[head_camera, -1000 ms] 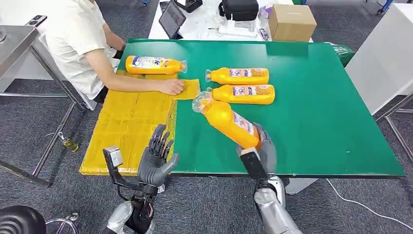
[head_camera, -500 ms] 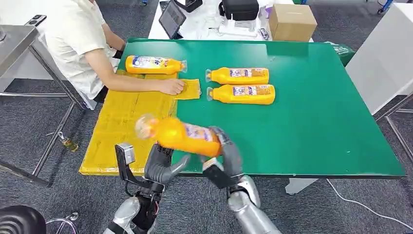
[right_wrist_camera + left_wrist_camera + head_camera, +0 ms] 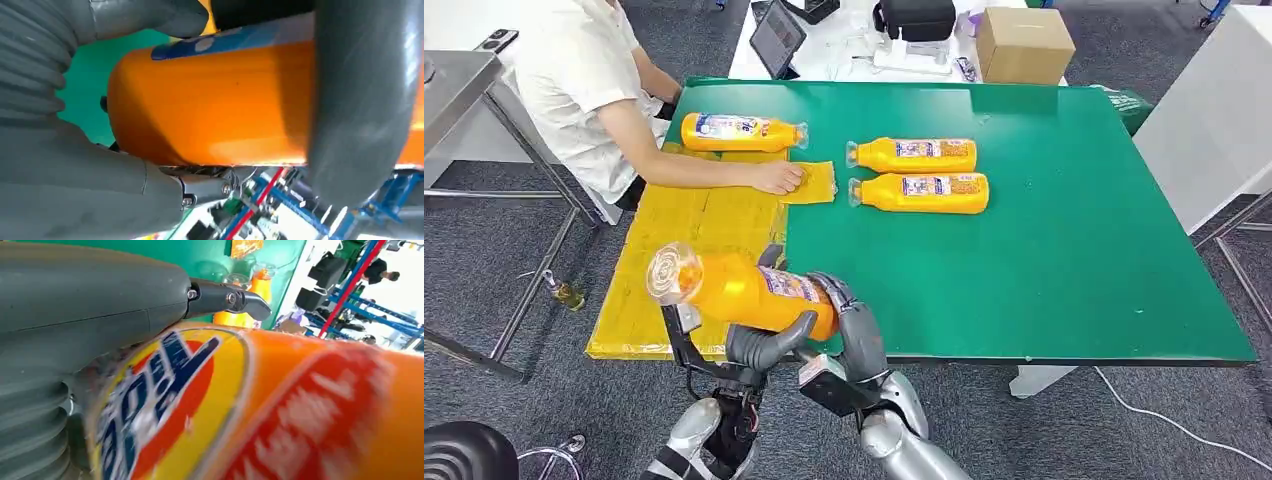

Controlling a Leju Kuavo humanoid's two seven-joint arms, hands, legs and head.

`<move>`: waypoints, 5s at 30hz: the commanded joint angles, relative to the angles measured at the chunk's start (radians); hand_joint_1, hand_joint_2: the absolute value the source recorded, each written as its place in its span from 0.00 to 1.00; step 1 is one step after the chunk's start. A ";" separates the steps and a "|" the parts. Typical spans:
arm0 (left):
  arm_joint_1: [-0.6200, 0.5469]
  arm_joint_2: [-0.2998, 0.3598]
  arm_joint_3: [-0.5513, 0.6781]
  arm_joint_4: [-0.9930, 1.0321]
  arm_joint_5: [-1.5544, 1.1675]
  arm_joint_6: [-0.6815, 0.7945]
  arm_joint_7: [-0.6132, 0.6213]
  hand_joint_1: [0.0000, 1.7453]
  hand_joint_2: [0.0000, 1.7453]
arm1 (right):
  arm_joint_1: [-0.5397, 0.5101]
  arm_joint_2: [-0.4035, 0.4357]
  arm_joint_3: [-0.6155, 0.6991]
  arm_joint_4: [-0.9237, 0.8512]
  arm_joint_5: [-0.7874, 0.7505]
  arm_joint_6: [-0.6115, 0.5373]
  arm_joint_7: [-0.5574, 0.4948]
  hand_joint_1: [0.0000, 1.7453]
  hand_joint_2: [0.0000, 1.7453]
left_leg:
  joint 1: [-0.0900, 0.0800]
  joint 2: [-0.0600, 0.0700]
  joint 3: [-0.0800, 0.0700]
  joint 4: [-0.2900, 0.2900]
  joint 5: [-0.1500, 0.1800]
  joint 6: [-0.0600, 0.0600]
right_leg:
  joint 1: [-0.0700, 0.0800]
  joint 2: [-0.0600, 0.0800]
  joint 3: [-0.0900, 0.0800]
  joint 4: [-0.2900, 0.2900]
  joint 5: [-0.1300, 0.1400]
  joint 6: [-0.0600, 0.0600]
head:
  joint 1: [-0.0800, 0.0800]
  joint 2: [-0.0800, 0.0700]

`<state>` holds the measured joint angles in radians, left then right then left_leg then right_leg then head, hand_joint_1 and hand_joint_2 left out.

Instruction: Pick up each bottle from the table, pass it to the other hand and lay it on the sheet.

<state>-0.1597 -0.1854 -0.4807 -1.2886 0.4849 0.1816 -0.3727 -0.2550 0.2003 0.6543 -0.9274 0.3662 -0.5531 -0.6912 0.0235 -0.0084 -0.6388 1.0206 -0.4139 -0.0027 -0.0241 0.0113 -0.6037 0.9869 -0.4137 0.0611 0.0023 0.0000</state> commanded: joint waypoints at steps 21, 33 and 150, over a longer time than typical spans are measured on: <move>0.051 0.048 0.083 -0.143 -0.051 -0.059 -0.062 1.00 1.00 | 0.062 -0.018 0.045 0.283 0.039 0.005 -0.007 0.00 0.00 | 0.001 -0.003 0.007 -0.002 -0.001 0.002 | 0.002 -0.007 0.007 -0.003 -0.003 -0.003 | 0.000 0.000; 0.022 0.109 0.125 -0.110 -0.147 0.025 -0.048 1.00 1.00 | 0.105 -0.035 -0.008 0.215 0.075 -0.145 -0.007 0.00 0.00 | 0.000 0.000 0.004 -0.002 -0.002 0.001 | 0.001 -0.001 0.003 -0.002 -0.001 -0.003 | 0.000 0.000; -0.014 0.083 0.006 -0.139 -0.764 0.241 -0.059 0.00 1.00 | -0.097 -0.281 -0.764 0.313 1.054 -0.145 0.472 0.00 1.00 | -0.001 0.000 0.003 -0.001 0.000 0.000 | -0.001 -0.002 0.005 -0.002 0.000 -0.002 | 0.000 0.000</move>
<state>-0.1981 -0.1152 -0.4120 -1.3939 -0.3671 0.4922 -0.4666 -0.1877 0.0837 -0.1659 -0.9802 1.4133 -0.7015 -0.3184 0.0224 -0.0113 -0.6402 1.0209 -0.4126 -0.0041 -0.0252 0.0083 -0.6030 0.9870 -0.4133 0.0616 0.0019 0.0000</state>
